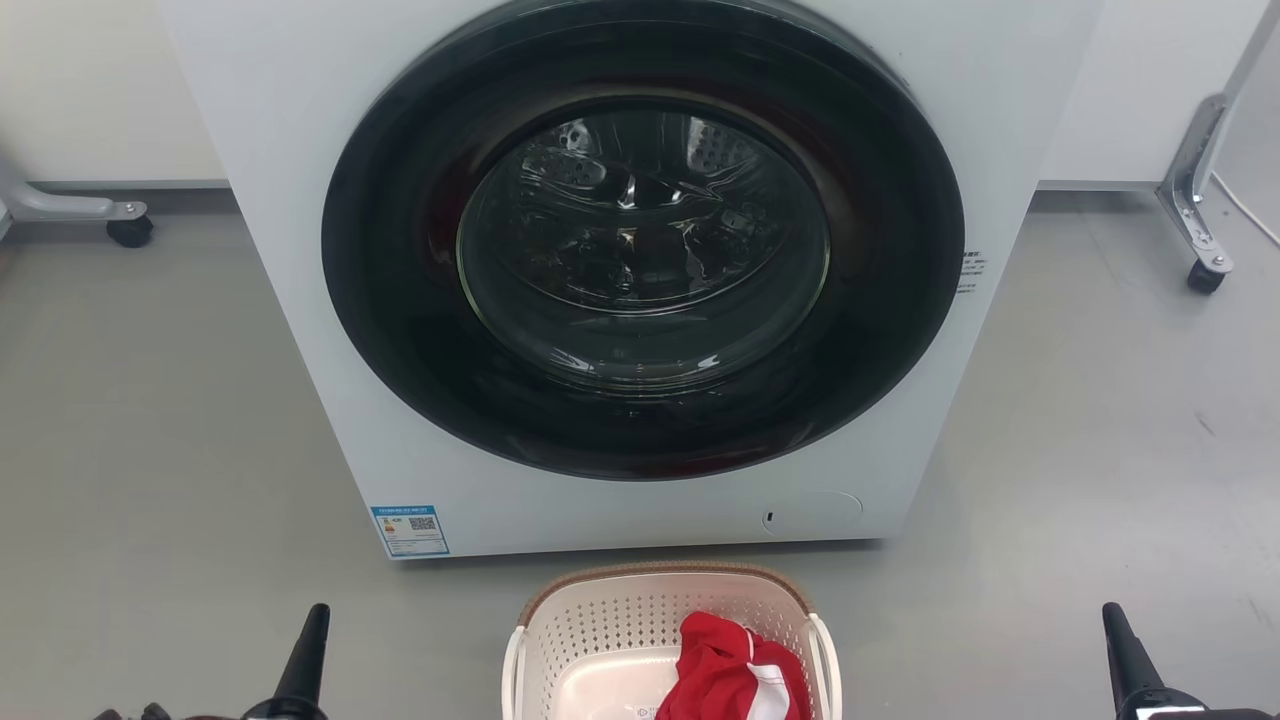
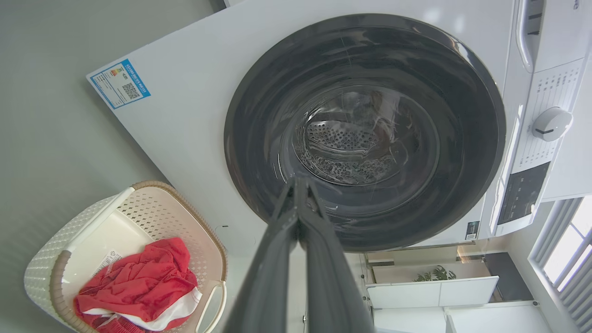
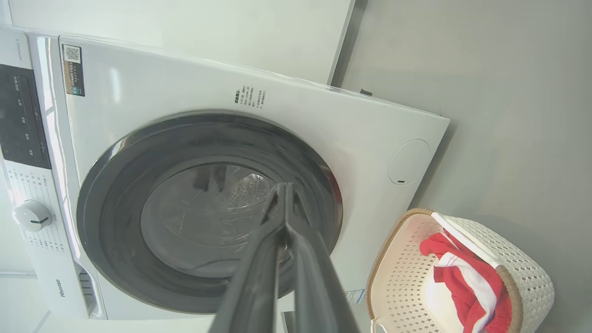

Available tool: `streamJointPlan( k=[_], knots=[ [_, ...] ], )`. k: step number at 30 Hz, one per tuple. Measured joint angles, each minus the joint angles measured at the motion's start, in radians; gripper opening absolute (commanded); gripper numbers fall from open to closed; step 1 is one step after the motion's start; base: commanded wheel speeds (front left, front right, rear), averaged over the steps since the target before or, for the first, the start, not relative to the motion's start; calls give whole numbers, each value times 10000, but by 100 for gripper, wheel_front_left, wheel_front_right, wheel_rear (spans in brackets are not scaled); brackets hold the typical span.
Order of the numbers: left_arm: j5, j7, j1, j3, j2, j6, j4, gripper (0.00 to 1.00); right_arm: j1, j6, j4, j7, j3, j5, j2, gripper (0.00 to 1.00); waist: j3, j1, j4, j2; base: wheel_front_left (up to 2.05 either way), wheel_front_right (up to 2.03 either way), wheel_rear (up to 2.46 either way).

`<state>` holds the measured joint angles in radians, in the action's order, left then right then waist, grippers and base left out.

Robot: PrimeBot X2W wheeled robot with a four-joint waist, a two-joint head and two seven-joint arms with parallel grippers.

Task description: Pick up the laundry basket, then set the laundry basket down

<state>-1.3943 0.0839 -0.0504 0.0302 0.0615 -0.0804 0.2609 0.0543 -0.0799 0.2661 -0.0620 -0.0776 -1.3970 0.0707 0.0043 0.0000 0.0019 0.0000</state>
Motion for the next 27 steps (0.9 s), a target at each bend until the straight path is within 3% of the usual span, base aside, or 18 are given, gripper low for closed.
streamJointPlan(
  k=[15,27],
  knots=[
    [-1875,286,-287,585,-167,-357,278,0,252,-360,299,-487,-525,-1927,-251,0,-25,0,-20,0,0,0,0],
    [-2052,291,-290,606,-199,-426,309,0,381,-364,320,-512,-556,-1987,-265,0,-25,0,-20,0,0,0,0]
  ],
)
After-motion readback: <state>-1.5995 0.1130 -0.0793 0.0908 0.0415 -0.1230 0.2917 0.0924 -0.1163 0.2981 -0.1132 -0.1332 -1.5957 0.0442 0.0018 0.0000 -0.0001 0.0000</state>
